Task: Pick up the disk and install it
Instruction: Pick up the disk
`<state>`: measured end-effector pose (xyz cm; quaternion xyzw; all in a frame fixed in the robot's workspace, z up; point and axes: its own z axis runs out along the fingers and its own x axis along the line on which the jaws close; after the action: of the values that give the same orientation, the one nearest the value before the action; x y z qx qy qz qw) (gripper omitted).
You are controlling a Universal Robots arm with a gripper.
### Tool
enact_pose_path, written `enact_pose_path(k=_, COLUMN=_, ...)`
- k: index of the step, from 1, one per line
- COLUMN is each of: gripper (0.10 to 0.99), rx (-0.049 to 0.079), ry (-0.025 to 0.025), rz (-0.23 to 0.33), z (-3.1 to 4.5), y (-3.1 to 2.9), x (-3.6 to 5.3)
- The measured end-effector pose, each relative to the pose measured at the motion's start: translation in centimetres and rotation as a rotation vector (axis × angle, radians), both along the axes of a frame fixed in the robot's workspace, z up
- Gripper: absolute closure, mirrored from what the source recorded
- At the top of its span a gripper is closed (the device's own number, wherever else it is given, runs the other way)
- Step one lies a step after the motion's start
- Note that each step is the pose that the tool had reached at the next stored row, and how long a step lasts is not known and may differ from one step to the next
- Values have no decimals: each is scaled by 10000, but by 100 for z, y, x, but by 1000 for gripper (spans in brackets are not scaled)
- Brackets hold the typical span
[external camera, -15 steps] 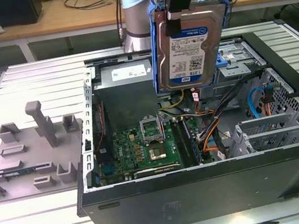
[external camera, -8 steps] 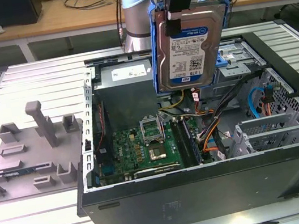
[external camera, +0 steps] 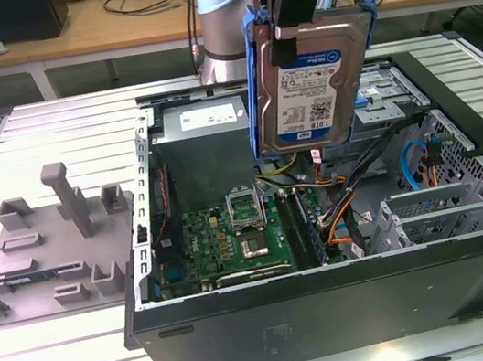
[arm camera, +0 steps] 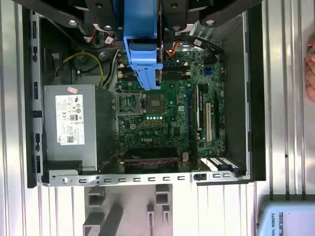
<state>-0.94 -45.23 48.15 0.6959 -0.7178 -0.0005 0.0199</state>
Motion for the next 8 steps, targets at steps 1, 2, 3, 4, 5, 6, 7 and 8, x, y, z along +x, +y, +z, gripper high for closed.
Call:
enact_pose_path(k=1, gripper=722, rx=61, ry=-10, rz=1, z=0, y=-42, x=0)
enact_pose_path(k=2, gripper=722, rx=117, ry=-20, rz=0, z=0, y=-79, x=0)
enact_pose_path(k=3, gripper=722, rx=164, ry=-25, rz=1, z=0, y=-112, x=0)
enact_pose_path(k=4, gripper=722, rx=202, ry=-27, rz=1, z=-1, y=-140, x=0)
enact_pose_path(k=5, gripper=722, rx=239, ry=-28, rz=1, z=-1, y=-170, x=0)
enact_pose_path(k=6, gripper=722, rx=305, ry=-29, rz=1, z=-2, y=-223, x=0)
enact_pose_path(k=7, gripper=722, rx=379, ry=-28, rz=1, z=-4, y=-286, x=0)
enact_pose_path(k=8, gripper=722, rx=448, ry=-28, rz=0, z=-6, y=-345, x=0)
